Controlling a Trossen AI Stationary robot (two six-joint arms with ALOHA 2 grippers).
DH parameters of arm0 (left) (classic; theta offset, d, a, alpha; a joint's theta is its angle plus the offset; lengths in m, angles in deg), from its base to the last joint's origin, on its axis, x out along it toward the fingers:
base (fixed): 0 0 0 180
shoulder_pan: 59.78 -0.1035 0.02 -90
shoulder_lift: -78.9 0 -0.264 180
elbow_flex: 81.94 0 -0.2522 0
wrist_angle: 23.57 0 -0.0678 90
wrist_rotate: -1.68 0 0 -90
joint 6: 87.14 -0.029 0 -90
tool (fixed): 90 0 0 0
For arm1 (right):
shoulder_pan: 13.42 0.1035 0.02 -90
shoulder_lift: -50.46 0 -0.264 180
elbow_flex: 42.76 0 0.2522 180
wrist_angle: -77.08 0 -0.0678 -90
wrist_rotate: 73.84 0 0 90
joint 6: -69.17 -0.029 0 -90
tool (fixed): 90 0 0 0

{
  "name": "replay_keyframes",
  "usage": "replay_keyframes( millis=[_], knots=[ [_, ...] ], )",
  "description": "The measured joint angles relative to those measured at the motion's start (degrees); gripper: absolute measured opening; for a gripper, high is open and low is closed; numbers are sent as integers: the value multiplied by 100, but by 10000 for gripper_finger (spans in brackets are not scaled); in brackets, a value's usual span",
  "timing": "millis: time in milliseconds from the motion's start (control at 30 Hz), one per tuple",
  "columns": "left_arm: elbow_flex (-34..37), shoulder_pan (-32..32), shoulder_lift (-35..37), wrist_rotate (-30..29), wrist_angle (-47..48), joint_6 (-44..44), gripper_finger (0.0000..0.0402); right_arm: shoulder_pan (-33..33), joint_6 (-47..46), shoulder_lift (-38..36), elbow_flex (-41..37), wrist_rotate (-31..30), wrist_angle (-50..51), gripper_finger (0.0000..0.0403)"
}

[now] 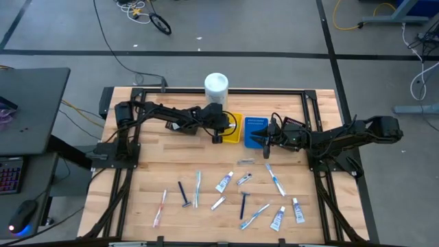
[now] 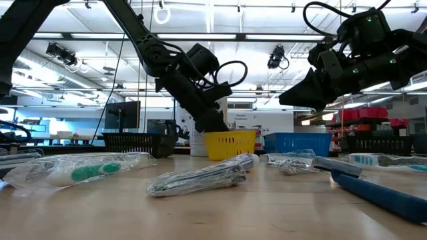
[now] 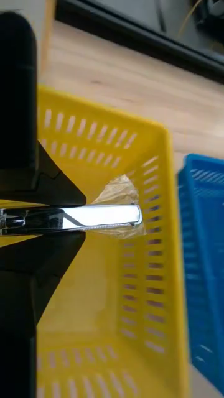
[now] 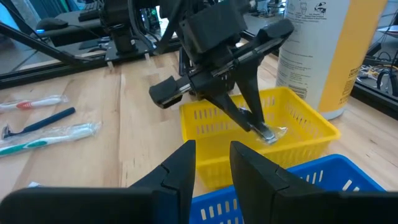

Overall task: Pick & Place Travel size toiletries
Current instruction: Put the silver nail cutter into the yellow bin

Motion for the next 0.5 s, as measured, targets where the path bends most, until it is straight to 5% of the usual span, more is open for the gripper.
replay_keyframes(
  millis=[500],
  knots=[
    [2,14,0,-483,483,275,85,2,0,0,0,2,0,108]
  ],
)
